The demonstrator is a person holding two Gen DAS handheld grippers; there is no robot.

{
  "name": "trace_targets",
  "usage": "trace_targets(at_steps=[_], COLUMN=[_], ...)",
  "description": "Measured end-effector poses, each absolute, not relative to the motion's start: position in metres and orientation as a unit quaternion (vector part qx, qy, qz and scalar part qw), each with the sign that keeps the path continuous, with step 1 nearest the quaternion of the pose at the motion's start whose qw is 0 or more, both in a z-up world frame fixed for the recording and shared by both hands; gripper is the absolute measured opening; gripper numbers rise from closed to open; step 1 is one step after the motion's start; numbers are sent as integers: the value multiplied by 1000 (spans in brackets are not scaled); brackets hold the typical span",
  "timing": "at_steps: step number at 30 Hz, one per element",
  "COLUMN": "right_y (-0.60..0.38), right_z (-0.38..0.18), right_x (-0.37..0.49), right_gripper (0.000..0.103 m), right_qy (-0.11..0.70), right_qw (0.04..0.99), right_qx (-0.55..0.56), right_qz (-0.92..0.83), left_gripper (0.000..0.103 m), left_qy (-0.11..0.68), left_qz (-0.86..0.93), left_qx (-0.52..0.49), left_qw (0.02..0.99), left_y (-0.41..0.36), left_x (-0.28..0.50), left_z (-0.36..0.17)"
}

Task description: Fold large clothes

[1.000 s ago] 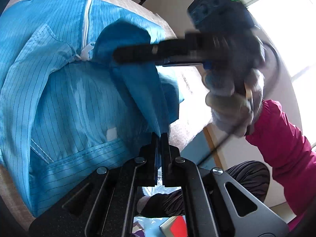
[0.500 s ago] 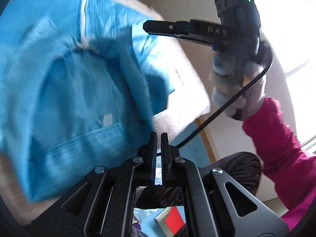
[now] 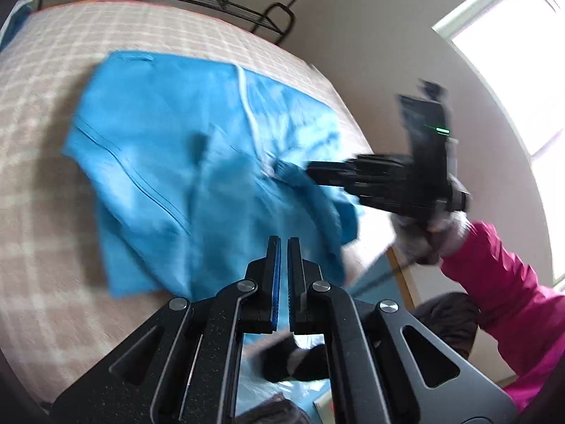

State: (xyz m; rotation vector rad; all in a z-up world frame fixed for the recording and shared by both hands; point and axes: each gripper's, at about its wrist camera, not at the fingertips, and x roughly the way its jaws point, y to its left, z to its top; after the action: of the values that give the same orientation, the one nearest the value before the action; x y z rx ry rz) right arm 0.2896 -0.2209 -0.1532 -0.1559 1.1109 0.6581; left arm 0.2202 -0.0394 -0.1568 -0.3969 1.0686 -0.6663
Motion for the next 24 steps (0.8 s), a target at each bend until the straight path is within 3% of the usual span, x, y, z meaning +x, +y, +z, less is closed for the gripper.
trace_targets(at_steps=[4, 10, 12, 15, 21, 24], right_y=[-219, -195, -210, -238, -258, -280], right_z=[-153, -177, -169, -154, -166, -187], right_x=[295, 276, 279, 279, 259, 249], right_gripper=[13, 14, 14, 23, 23, 20], right_qy=[511, 524, 528, 517, 540, 570], right_qw=[801, 783, 786, 799, 788, 773], right_qx=[-50, -117, -67, -8, -5, 51], right_qz=[308, 313, 316, 307, 294, 273], left_gripper=[0, 0, 0, 0, 0, 0], left_qy=[491, 542, 538, 517, 518, 543], left_qz=[-293, -263, -260, -258, -241, -228], left_qx=[-172, -180, -187, -192, -170, -167], left_qw=[803, 777, 779, 794, 803, 791], left_y=[-27, -15, -10, -1, 13, 24], left_x=[243, 272, 271, 267, 259, 257], left_z=[-164, -216, -216, -200, -193, -211])
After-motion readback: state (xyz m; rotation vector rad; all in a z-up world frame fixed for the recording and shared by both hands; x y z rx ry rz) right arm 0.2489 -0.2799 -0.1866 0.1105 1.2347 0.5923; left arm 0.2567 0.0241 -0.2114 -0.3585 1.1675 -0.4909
